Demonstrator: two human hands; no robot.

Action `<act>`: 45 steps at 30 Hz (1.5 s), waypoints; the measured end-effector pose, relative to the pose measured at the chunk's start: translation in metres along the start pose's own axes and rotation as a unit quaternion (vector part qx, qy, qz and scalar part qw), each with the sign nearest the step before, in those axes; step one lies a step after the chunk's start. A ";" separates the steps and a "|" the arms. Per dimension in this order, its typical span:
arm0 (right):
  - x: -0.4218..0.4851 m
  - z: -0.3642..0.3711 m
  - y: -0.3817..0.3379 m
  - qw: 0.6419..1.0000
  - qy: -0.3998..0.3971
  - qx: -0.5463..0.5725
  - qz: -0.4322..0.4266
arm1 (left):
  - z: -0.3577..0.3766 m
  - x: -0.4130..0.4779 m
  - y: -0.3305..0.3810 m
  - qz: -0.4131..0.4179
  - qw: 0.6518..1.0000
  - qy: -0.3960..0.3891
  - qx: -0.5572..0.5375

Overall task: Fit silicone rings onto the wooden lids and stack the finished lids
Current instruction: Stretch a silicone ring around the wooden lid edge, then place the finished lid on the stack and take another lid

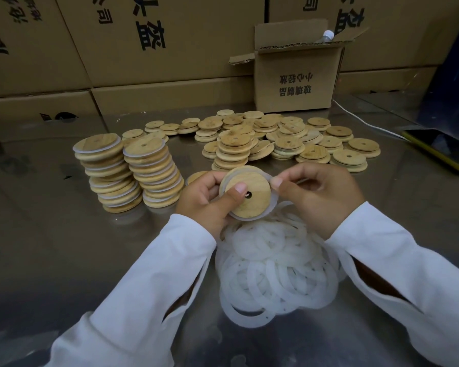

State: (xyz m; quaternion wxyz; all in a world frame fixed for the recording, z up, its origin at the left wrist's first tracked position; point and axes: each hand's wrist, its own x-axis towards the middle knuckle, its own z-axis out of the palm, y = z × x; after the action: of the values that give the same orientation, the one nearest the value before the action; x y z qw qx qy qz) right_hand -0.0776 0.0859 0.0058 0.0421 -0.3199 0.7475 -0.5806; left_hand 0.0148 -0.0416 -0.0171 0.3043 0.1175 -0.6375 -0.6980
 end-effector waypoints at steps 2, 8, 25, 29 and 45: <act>0.000 -0.001 -0.001 1.000 -0.008 0.000 -0.006 | 0.000 -0.001 0.001 0.010 1.000 0.007 -0.014; -0.002 0.001 0.001 0.999 -0.034 0.027 -0.006 | 0.001 -0.001 0.001 0.038 0.999 0.022 0.029; 0.000 -0.007 -0.002 0.991 -0.083 0.101 0.020 | 0.001 -0.004 0.003 0.020 0.999 -0.013 0.022; 0.002 -0.008 0.000 0.987 -0.091 0.123 0.047 | 0.001 -0.003 0.001 -0.029 1.000 -0.007 -0.005; 0.001 -0.003 0.002 0.993 -0.074 0.063 0.071 | -0.019 0.011 0.010 -0.087 0.959 0.248 -0.109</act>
State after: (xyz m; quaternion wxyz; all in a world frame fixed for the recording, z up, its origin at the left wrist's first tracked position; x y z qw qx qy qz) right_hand -0.0800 0.0883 0.0052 0.1584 -0.3049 0.7251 -0.5968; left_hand 0.0192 -0.0636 -0.0079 0.4016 0.3082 -0.4496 -0.7359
